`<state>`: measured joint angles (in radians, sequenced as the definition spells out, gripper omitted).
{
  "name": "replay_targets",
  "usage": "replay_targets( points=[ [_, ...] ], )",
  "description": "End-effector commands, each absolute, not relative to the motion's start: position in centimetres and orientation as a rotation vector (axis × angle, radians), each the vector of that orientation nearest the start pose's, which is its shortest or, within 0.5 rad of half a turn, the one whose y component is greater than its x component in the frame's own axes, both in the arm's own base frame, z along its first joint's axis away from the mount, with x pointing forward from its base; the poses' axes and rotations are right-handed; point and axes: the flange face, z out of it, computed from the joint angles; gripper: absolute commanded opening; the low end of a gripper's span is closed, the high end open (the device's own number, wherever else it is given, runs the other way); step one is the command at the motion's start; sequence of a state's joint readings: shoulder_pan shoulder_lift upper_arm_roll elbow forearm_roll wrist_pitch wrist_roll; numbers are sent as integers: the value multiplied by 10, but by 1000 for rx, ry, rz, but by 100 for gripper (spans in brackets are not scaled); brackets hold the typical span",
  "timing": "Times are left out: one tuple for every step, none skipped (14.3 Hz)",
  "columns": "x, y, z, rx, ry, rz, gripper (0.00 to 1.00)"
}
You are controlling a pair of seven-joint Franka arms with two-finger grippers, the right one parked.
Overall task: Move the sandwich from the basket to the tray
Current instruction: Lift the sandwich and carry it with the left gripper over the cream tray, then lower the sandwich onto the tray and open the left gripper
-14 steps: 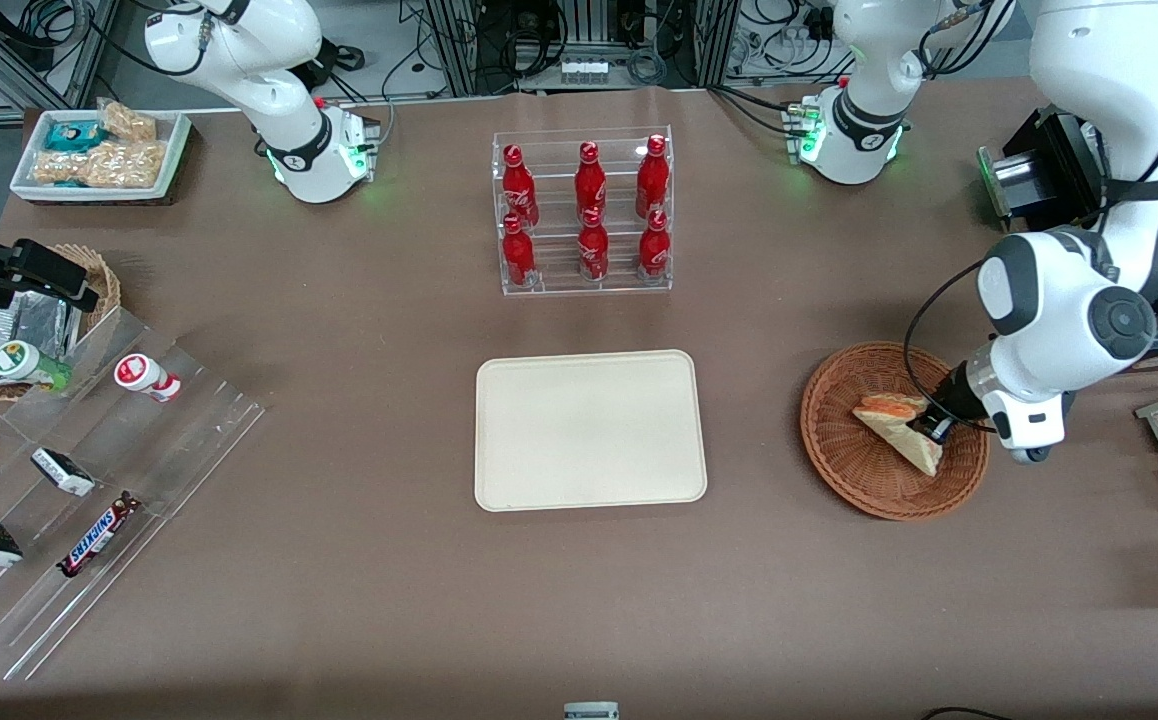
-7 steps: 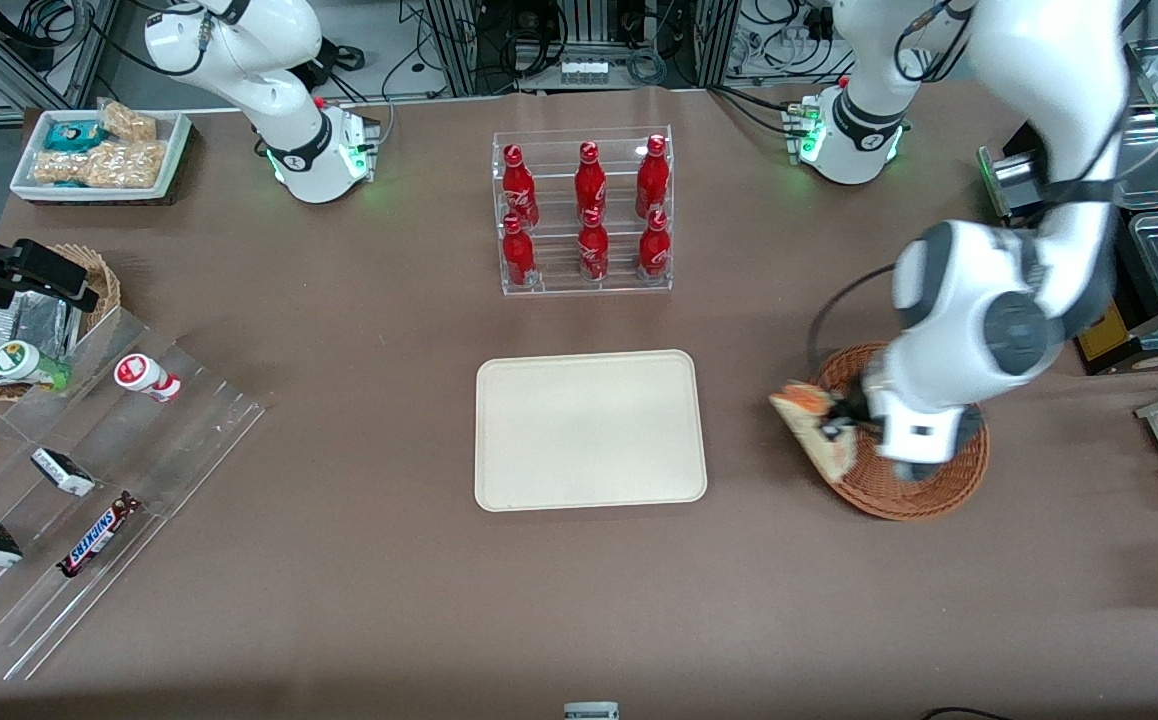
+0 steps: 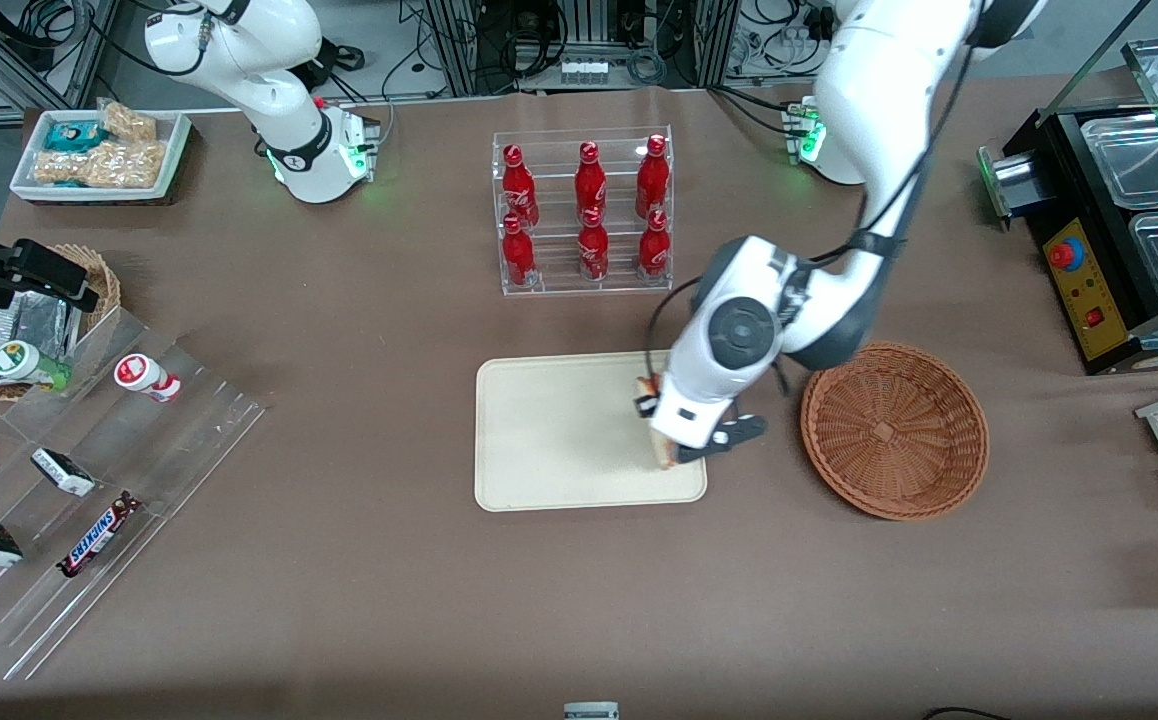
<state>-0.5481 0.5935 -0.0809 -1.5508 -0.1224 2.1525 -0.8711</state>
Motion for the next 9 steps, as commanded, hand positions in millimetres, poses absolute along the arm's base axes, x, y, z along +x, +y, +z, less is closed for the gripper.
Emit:
replay_targets(
  points=[
    [557, -453, 291, -3258, -394, 59, 4],
    [554, -460, 285, -3259, -355, 22, 5],
    [550, -467, 284, -3260, -311, -15, 5],
    [550, -469, 278, -3265, -281, -37, 6],
    [549, -473, 274, -3271, -276, -49, 6],
    [547, -478, 272, -3285, -265, -72, 6],
    [548, -479, 268, -3291, -263, -88, 6],
    [549, -479, 266, -3300, -272, -100, 7],
    [549, -480, 263, -3307, -281, -105, 8]
  ],
)
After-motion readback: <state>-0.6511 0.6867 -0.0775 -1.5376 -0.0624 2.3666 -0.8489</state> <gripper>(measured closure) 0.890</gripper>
